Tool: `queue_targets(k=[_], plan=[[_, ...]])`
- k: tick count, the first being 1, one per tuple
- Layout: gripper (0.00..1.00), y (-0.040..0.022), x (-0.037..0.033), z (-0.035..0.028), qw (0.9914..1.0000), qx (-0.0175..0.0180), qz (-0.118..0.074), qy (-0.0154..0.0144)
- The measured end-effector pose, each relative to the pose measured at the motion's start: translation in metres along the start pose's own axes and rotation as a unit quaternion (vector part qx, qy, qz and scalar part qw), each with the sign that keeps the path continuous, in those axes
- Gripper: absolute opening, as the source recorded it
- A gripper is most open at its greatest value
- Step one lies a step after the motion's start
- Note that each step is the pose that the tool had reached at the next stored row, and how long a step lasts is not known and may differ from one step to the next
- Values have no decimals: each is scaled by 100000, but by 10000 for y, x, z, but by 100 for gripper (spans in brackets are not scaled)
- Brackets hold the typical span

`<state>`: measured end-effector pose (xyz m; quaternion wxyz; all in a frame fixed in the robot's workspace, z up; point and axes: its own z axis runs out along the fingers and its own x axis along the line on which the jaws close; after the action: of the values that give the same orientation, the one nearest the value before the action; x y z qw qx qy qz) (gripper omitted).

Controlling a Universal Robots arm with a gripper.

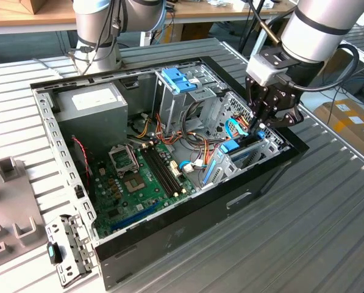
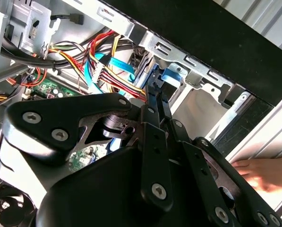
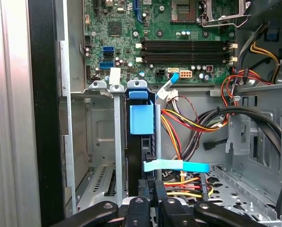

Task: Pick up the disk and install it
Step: 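Insert the second disk wire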

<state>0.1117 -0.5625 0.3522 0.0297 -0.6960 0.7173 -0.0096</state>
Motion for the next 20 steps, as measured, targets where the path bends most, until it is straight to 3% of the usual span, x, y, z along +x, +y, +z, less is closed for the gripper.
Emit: queue_targets(k=[20], plan=[[16, 27, 2, 57, 100000, 0, 29, -6]])
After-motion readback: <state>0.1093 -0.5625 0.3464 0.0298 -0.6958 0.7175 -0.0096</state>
